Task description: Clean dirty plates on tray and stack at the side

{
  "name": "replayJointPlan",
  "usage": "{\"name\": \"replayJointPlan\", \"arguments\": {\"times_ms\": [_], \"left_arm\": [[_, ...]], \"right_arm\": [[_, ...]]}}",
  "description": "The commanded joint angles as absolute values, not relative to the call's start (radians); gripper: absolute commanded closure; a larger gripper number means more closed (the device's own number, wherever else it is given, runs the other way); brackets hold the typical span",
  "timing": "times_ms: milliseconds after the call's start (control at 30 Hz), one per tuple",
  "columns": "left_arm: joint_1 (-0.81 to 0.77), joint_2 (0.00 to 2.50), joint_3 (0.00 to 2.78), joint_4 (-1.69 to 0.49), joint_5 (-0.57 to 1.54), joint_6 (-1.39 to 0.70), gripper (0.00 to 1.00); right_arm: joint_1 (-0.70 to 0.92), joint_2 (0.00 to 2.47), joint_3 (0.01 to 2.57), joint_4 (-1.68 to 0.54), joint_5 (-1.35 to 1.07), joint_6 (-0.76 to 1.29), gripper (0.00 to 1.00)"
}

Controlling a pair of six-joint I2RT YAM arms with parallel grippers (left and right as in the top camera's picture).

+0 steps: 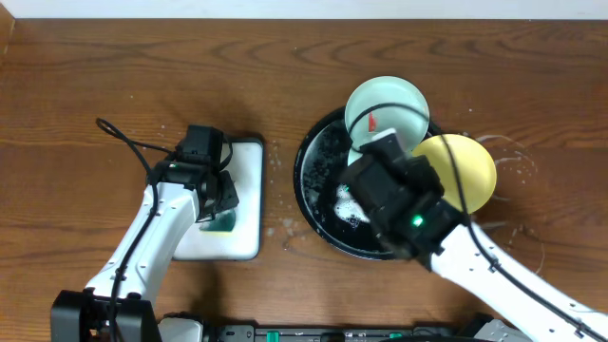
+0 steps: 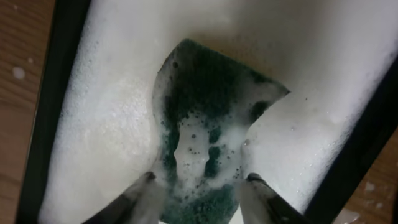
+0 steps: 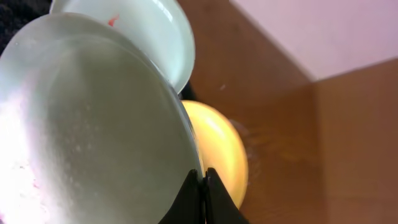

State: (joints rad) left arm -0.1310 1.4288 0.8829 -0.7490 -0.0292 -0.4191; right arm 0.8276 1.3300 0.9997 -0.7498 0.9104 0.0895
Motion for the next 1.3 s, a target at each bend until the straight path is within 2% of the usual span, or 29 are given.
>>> {"name": "replayJointPlan", "arguments": {"times_ms": [0,300,400,433,1267], "left_arm": [[-0.126,1.426,0.879,-0.754,-0.031,-0.419,0.49],[-0.126,1.426,0.879,-0.754,-0.031,-0.419,0.38],[-0.126,1.426,0.879,-0.754,-0.031,-0.419,0.22],[-0.126,1.426,0.879,-0.754,-0.031,-0.419,0.20],[-0.126,1.426,0.879,-0.754,-0.031,-0.419,0.19]], "right_arm": [[0.898,1.314,1.021,-0.747,1.089,0.018,0.99],[1.028,1.314,1.021,-0.725,1.288,-0.111,0.99],[1.044,1.314,1.021,-0.723,1.304,-0.114,0.99],[1.048,1.314,1.021,-0.722,1.304,-0.114,0.99],[1.049,1.314,1.021,-0.657,1.304,-0.114,0.99]]}}
